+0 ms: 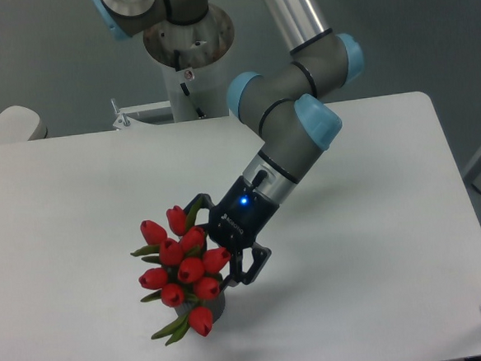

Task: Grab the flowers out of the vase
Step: 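Close the gripper around the tulip stems just above the vase rim, then lift the gripped tulips straight up out of the grey vase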

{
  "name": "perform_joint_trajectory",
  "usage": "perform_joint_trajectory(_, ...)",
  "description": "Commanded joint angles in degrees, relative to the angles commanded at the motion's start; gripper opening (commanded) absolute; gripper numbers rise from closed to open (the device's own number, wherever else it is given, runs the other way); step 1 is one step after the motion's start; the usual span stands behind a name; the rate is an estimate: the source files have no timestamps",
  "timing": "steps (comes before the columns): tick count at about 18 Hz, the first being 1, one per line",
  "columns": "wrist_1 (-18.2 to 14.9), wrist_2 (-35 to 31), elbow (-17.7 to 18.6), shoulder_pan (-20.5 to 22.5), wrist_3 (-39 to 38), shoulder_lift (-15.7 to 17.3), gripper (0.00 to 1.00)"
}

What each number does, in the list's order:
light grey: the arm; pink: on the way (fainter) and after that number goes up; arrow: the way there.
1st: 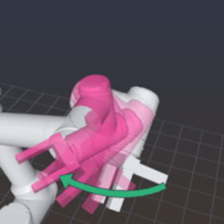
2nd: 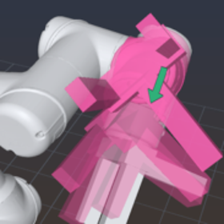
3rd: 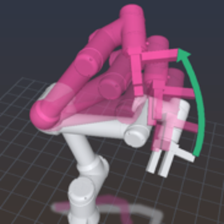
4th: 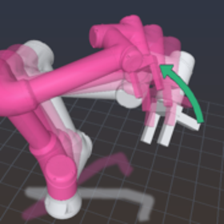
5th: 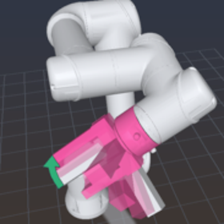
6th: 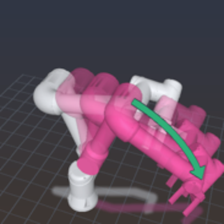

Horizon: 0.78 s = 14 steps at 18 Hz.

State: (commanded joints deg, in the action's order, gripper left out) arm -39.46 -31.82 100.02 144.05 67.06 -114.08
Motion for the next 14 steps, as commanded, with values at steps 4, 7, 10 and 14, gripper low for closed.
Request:
perform_joint_trajectory(4,0.00,0.09,-0.70,0.00,0.09,-0.26,0.72)
perform_joint_trajectory(7,0.00,0.09,-1.32,0.09,0.09,-0.62,0.49)
perform_joint_trajectory(10,0.00,0.09,-1.49,0.26,0.09,-0.62,0.37)
perform_joint_trajectory(14,0.00,0.26,-1.76,0.53,0.00,-0.53,0.33)
